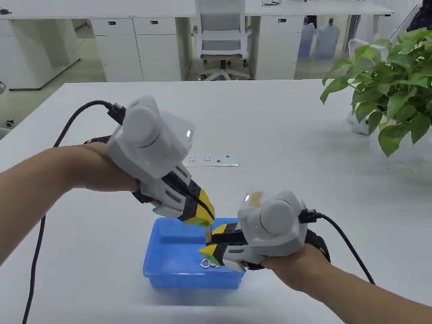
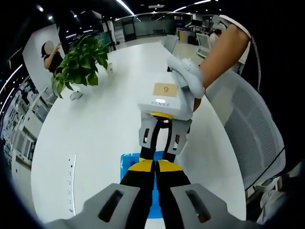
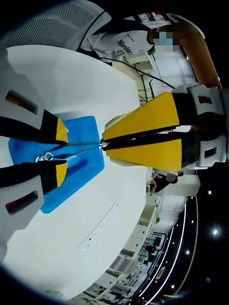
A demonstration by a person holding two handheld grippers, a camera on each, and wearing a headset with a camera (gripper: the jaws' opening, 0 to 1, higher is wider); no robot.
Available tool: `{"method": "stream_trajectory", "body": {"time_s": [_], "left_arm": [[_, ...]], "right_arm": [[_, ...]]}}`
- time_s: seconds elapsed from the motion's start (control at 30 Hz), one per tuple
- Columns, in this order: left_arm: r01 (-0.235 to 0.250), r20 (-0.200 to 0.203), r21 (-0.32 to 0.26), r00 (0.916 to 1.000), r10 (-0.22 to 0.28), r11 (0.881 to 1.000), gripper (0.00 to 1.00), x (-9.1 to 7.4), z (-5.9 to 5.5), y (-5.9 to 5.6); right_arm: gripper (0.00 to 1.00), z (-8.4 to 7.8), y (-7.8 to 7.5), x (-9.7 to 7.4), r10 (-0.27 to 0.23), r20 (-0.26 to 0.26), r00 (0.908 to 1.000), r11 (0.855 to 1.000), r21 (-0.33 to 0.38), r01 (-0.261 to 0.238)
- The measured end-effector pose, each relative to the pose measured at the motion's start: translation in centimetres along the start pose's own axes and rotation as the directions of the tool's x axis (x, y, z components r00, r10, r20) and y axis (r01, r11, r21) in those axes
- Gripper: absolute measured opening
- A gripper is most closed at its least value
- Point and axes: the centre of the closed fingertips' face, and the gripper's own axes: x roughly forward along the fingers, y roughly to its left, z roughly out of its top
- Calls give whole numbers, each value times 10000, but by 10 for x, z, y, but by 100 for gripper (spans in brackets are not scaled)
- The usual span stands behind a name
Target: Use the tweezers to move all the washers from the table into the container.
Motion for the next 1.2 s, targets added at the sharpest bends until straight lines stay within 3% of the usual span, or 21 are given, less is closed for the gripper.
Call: {"method": "stream_trajectory", "body": {"time_s": [0.17,0.27,0.63,0.93,1.2], "left_arm": [[-54,85,14,9999,54,10000,4,-9,1,-8],[-121,358,103,9993,117,9999,4,-15,6,-17],[-83,245,215,9997,78,9997,4,-12,-1,-46],[-50,-17,-82,10000,49,10000,4,1,-23,-73],[-109,-165,-649,9998,98,9978,4,14,-50,-90]], "right_arm": [[9,4,10,-6,95,-72,9999,9989,-456,-99],[8,7,16,-17,274,-88,9996,9961,-842,-281],[7,-6,43,-29,554,-925,9942,9788,-1915,-723],[6,-27,68,-29,828,-1688,9822,9662,-2277,-1206],[6,-48,86,-20,1195,-2425,9628,9546,-2386,-1785]]}}
